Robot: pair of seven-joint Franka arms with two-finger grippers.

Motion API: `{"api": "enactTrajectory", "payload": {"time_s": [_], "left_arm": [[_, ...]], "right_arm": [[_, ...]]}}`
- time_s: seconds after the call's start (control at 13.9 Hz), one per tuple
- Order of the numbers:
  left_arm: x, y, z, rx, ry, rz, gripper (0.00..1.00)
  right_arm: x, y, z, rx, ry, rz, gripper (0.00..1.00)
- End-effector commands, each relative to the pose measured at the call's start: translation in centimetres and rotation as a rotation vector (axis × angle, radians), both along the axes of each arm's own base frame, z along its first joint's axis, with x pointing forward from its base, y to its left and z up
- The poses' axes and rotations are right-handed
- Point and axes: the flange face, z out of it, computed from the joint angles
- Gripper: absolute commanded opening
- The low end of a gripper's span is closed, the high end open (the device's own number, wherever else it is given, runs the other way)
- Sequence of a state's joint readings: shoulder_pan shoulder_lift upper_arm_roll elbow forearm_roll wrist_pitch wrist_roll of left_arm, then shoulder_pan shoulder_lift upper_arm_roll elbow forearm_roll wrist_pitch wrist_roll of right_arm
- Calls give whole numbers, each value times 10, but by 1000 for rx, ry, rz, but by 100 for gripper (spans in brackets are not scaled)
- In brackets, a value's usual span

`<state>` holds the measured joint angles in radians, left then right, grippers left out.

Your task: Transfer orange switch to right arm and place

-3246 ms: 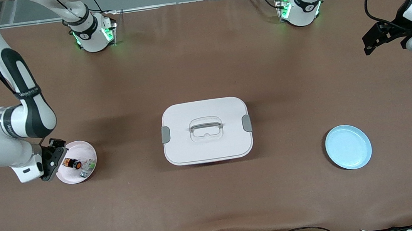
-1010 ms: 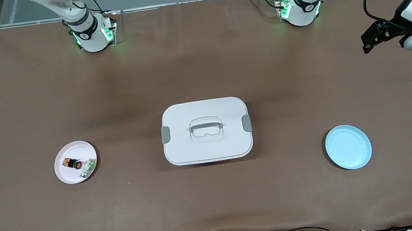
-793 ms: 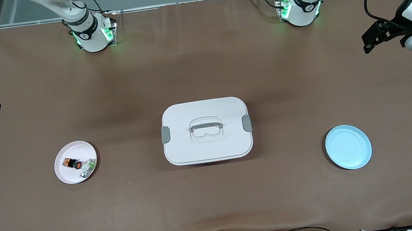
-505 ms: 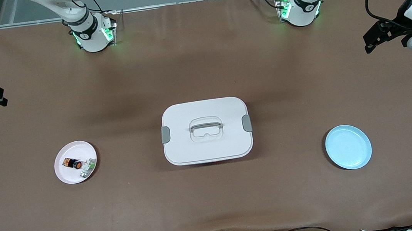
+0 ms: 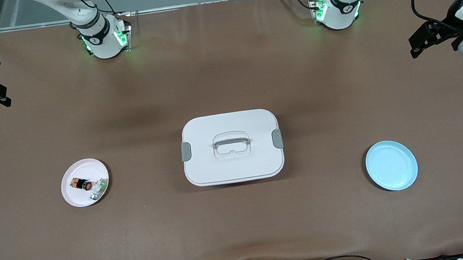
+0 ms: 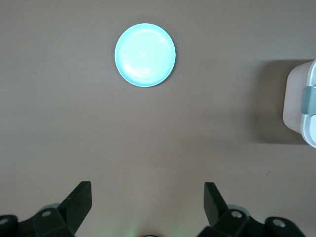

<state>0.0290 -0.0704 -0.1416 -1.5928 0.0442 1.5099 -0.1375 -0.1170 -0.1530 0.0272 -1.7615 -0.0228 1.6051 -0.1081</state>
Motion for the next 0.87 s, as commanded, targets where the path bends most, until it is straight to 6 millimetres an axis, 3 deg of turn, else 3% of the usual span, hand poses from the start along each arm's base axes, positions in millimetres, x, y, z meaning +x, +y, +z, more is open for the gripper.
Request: {"api": "enactTrajectory", "payload": {"time_s": [0.0, 0.22, 0.79], "left_arm": [[-7, 5, 9, 2, -3, 8, 100], [-3, 5, 15, -1, -18, -3, 100], [-3, 3, 20, -3, -19, -42, 100]], "right_arm": [[-5, -2, 8, 60, -3, -30, 100], [-8, 1, 18, 64, 4, -23, 100], [-8, 3, 19, 51, 4, -17, 100]]}}
